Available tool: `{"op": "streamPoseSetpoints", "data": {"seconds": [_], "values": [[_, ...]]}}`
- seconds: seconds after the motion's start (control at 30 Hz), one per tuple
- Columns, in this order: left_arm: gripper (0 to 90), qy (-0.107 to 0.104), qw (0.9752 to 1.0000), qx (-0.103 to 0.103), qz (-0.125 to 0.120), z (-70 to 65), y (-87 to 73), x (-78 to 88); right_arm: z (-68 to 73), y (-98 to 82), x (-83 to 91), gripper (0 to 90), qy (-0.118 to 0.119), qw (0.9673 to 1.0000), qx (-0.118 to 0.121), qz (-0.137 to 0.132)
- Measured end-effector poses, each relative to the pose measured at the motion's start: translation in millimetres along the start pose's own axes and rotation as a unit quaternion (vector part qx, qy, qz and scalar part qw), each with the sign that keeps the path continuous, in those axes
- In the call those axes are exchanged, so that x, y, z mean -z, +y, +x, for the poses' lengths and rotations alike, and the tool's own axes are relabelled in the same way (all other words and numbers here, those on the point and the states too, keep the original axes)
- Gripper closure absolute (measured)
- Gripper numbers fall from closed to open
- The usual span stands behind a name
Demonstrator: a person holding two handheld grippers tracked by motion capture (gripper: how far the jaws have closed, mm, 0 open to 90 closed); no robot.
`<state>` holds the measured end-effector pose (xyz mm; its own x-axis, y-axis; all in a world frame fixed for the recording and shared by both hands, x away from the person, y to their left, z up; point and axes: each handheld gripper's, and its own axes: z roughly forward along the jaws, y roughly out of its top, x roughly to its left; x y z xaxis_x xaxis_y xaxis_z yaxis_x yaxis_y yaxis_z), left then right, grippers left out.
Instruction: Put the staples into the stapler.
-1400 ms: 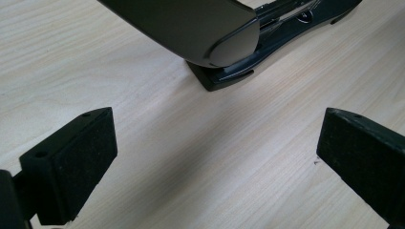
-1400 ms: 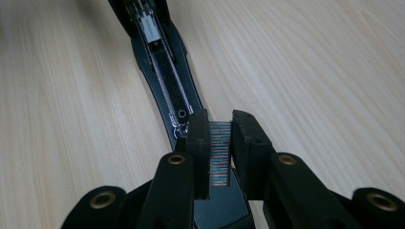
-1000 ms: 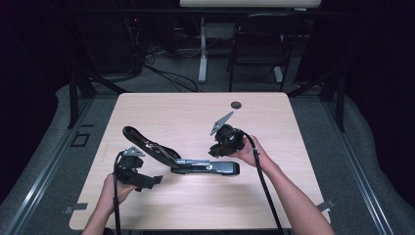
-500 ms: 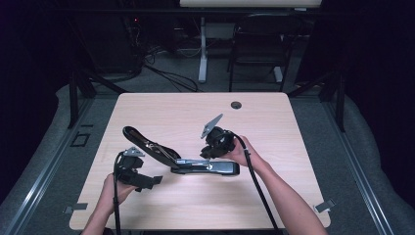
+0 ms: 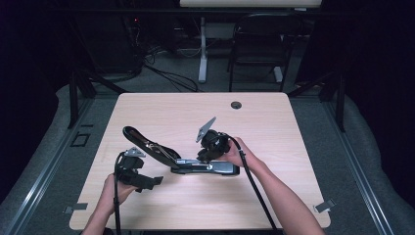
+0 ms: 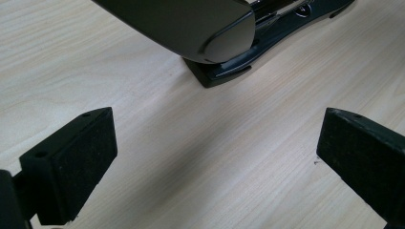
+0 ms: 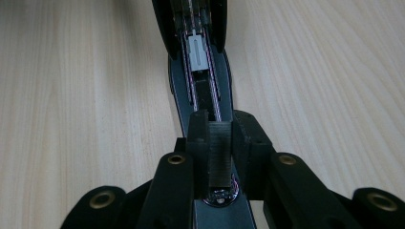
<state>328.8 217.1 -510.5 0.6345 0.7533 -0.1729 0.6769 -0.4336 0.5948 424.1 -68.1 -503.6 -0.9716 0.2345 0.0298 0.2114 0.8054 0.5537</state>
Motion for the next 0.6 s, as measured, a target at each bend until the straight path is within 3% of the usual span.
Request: {"op": "streamPoseSetpoints", "data": {"seconds": [0.6], "values": [[0.2,0.001,1.0,-0.004,0.005,-0.5,0.2,-1.4,1.2,-2.6,-4.7,78.1,-0.001,0.9999,0.015,0.007]]}}
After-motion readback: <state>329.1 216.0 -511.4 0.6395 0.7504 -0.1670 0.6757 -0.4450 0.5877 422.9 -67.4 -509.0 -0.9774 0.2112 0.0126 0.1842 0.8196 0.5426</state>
